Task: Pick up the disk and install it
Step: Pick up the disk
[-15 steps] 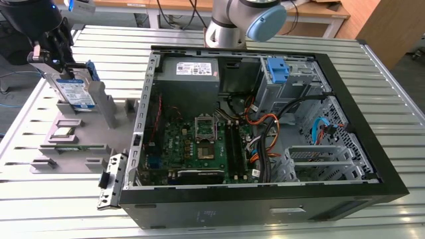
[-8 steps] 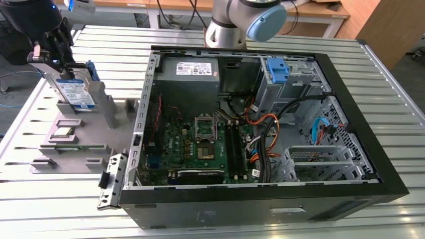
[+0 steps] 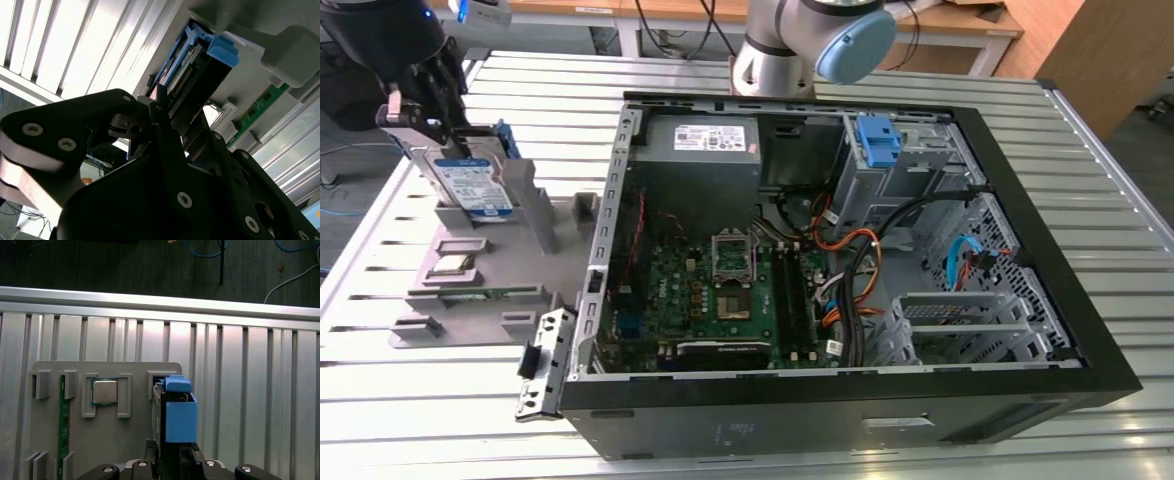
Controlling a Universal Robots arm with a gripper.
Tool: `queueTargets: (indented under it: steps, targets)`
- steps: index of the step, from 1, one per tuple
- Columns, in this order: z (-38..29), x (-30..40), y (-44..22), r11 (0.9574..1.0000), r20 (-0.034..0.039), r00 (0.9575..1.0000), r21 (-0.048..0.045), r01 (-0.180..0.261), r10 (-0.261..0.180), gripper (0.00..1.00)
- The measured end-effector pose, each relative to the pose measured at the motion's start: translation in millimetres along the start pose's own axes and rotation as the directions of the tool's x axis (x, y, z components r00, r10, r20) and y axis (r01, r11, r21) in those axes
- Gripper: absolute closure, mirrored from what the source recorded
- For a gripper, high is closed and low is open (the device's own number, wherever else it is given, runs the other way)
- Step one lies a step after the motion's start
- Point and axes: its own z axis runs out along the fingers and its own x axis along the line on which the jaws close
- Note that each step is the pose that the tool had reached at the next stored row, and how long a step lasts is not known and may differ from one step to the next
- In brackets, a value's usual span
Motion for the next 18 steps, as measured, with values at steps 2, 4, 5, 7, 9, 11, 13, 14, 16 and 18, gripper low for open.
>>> queueTargets:
  steps: [2,4,5,7,9,11,13,14,16,18]
  targets:
    - [0.0,0.0,0.0,1.0,0.0,1.0,0.0,0.0,0.0,0.65]
    - [0.0,0.0,0.0,1.0,0.0,1.0,0.0,0.0,0.0,0.65]
    - [0.0,0.1,0.0,1.0,0.0,1.0,0.0,0.0,0.0,0.65]
    - [0.0,0.1,0.0,1.0,0.0,1.0,0.0,0.0,0.0,0.65]
    - [0.1,0.1,0.0,1.0,0.0002,1.0,0.0002,0.0,0.0,0.64]
    - [0.1,0.1,0.0,1.0,0.0001,1.0,0.0002,0.0,0.0,0.58]
    - [0.0,0.2,0.0,1.0,0.0,1.0,0.0,0.0,0.0,0.51]
    - [0.0,0.2,0.0,1.0,0.0,1.0,0.0,0.0,0.0,0.51]
    - [0.0,0.2,0.0,1.0,0.0,1.0,0.0,0.0,0.0,0.51]
    - [-0.1,0.2,0.0,1.0,-0.0001,1.0,-0.0001,-0.001,0.001,0.51]
